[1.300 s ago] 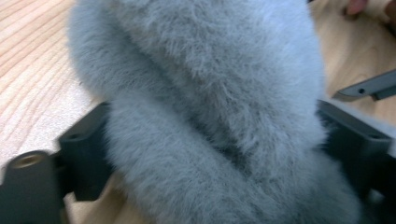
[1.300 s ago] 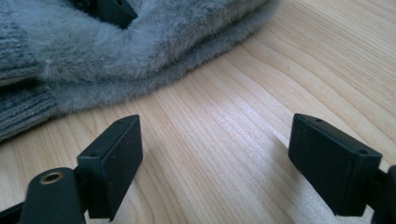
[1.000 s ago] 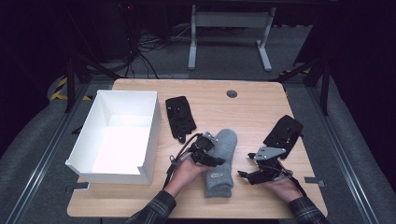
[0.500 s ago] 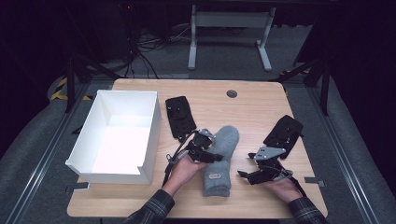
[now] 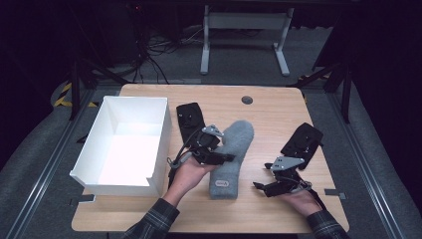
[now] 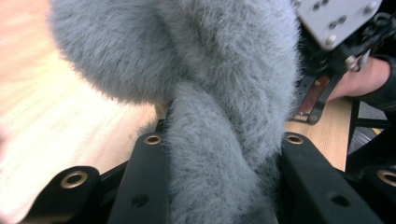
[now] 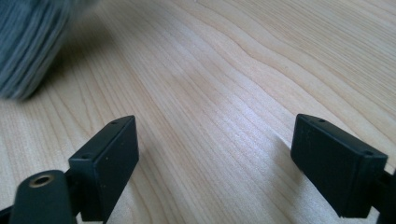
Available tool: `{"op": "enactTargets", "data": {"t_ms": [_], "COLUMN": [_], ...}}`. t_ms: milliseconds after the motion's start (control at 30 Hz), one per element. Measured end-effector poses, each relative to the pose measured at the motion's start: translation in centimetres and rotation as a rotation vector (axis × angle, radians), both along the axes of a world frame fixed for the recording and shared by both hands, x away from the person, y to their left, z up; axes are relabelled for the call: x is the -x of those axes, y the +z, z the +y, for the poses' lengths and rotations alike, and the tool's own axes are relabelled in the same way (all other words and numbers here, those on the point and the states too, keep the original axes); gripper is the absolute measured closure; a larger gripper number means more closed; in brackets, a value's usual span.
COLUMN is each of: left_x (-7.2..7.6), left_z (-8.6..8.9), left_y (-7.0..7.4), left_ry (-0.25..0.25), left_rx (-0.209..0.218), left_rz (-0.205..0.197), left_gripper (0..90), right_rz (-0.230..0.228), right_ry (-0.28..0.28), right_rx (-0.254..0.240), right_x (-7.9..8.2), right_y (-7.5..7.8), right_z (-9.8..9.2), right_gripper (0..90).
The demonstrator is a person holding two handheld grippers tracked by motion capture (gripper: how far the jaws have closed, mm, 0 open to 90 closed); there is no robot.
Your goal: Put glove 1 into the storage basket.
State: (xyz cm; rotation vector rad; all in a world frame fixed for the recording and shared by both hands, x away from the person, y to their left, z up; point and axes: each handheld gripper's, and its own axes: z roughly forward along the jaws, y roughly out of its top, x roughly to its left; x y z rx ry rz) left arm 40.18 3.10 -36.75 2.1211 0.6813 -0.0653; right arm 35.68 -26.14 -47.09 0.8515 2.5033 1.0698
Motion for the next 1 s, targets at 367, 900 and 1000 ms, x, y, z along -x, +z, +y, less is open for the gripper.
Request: {"op": "enactTargets", "data": {"t_ms": [367,900,1000], "left_x": [0.5,0.1,0.1], "left_z": [3.1,9.6,10.7], "left_y": [5.6,10.8,11.4], "left_ry": [0.043,0.101,0.114], "left_rx": [0.035,0.066,0.069], "left_rz": [-0.073,-0.105,-0.113], "left_gripper": [70.6,71.4,71.6], "right_rz": [-0.001,0.000,0.000], "right_ry": [-0.001,-0.004,-0.005], "right_rx": [0.001,0.002,0.002], "right_x": [0.0,0.0,0.0], "right_y": [0.0,0.0,0.0], "right_z": [0.0,0.0,0.0], "right_gripper": [15.3,15.3,15.3]}}
